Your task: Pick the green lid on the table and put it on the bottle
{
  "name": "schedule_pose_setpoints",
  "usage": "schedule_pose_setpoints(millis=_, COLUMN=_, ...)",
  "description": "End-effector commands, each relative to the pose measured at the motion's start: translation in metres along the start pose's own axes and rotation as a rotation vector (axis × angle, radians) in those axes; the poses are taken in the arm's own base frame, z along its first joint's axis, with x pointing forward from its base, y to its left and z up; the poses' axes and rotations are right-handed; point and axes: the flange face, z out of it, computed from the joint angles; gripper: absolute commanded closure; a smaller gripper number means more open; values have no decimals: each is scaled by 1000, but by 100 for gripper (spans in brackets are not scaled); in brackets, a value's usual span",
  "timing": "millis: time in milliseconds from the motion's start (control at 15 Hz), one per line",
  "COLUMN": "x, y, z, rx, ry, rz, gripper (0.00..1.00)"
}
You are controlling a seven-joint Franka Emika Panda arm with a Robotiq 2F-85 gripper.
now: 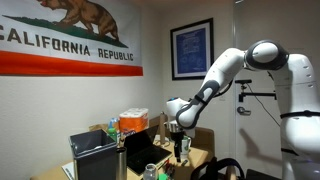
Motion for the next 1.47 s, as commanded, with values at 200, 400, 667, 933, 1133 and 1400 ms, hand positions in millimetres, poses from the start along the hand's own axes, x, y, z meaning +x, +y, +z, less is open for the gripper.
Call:
schedule_pose_setpoints(millis=200, x=9, y=-15, z=23, rx=9, ry=12, rz=37, gripper=0)
schedule_pose_setpoints(millis=400, x=10, y=-17, z=28, rx=12, ry=7, rz=40, gripper=0)
schedule_pose_setpoints(millis=667, x=1, y=-5, z=28, rx=21, ry=26, rz=87, gripper=0)
schedule_pose_setpoints(millis=933, x=12, y=4, z=38, rx=22, ry=41, rz=106, gripper=0)
schedule_pose_setpoints(millis=1133, x=26, y=5, z=47, rx=21, ry=49, rz=97, gripper=0)
schedule_pose_setpoints(millis=1400, x=50, y=1, z=64, rx=23, ry=44, rz=75, gripper=0)
